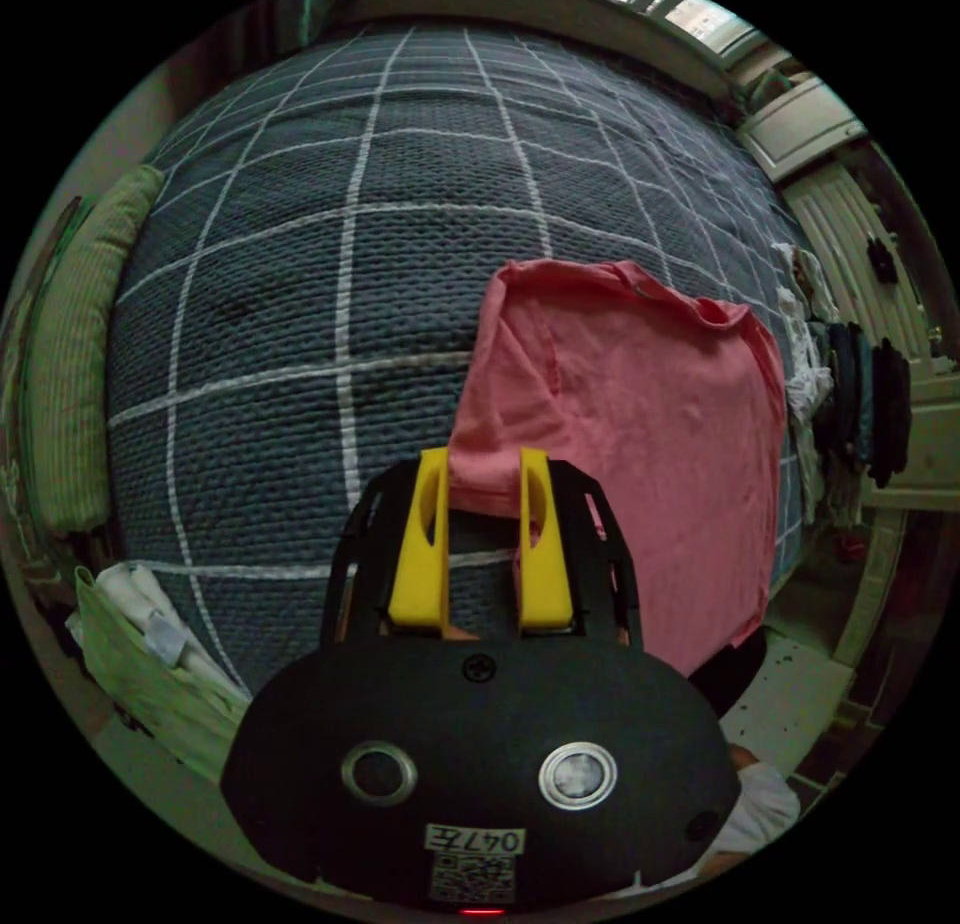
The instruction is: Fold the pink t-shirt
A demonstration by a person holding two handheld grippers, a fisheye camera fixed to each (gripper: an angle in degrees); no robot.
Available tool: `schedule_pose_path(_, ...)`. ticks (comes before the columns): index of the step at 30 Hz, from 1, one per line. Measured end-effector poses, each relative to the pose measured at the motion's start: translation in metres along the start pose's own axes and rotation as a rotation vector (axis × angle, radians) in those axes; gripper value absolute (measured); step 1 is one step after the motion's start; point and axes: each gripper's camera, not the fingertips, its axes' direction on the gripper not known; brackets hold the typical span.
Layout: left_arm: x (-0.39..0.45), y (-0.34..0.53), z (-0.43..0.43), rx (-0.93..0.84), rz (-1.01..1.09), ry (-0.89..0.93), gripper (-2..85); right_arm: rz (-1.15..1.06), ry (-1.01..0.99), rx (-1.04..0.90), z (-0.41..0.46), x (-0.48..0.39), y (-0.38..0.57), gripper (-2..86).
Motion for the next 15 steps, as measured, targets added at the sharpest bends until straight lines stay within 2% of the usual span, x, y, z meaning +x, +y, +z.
schedule_pose_path(5, -0.001, -0.007, 0.021, -0.027, -0.002, -0.013, 0.6, 0.017, -0.063, 0.006, -0.026, 0.008, 0.017, -0.1)
schedule_pose_path(15, -0.005, -0.014, 0.003, 0.089, -0.013, 0.125, -1.0, 0.095, -0.126, 0.115, -0.113, 0.046, 0.064, -0.3)
